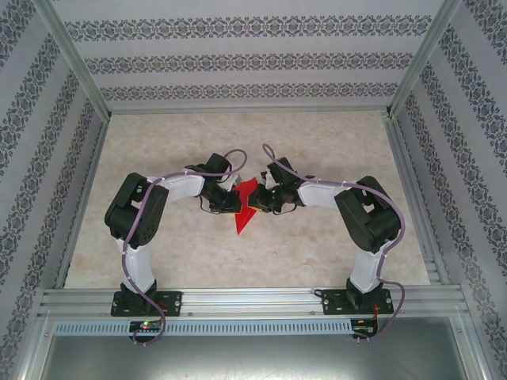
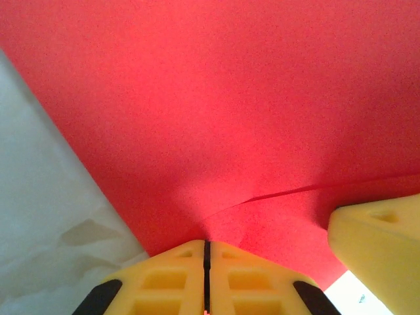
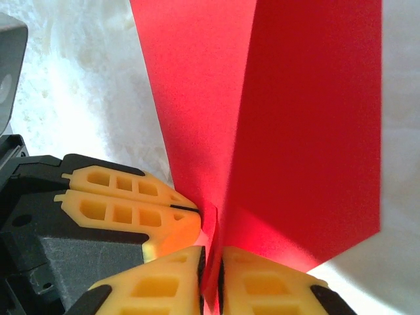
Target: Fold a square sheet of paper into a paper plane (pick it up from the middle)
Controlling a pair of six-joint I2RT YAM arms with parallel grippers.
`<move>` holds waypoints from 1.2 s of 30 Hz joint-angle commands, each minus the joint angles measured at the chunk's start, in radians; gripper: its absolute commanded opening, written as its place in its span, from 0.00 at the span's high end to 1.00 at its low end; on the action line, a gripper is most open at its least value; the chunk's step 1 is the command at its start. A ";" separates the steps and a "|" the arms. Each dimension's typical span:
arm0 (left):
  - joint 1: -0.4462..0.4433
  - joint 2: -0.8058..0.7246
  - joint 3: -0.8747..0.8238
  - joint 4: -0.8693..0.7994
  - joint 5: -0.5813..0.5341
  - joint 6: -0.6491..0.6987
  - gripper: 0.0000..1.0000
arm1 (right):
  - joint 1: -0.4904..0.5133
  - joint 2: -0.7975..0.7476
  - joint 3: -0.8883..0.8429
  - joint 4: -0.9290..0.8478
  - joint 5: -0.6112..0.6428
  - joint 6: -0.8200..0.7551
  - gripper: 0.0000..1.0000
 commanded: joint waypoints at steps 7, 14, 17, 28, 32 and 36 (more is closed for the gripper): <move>0.017 0.022 -0.008 -0.007 0.006 0.014 0.90 | 0.024 0.020 0.034 0.003 -0.019 0.011 0.90; 0.018 0.021 -0.013 -0.003 0.012 0.017 0.90 | 0.029 0.051 0.059 0.002 -0.023 0.015 0.92; 0.021 0.020 -0.015 -0.002 0.015 0.017 0.90 | 0.032 0.064 0.072 -0.003 -0.027 0.014 0.92; 0.028 0.029 -0.018 -0.004 0.017 0.023 0.90 | 0.037 0.035 0.069 -0.065 -0.015 -0.021 0.90; 0.030 0.029 -0.021 -0.001 0.019 0.024 0.90 | 0.032 0.000 0.036 -0.093 0.007 -0.039 0.87; 0.030 0.034 -0.022 0.002 0.022 0.023 0.90 | 0.028 -0.006 0.017 -0.095 0.017 -0.038 0.84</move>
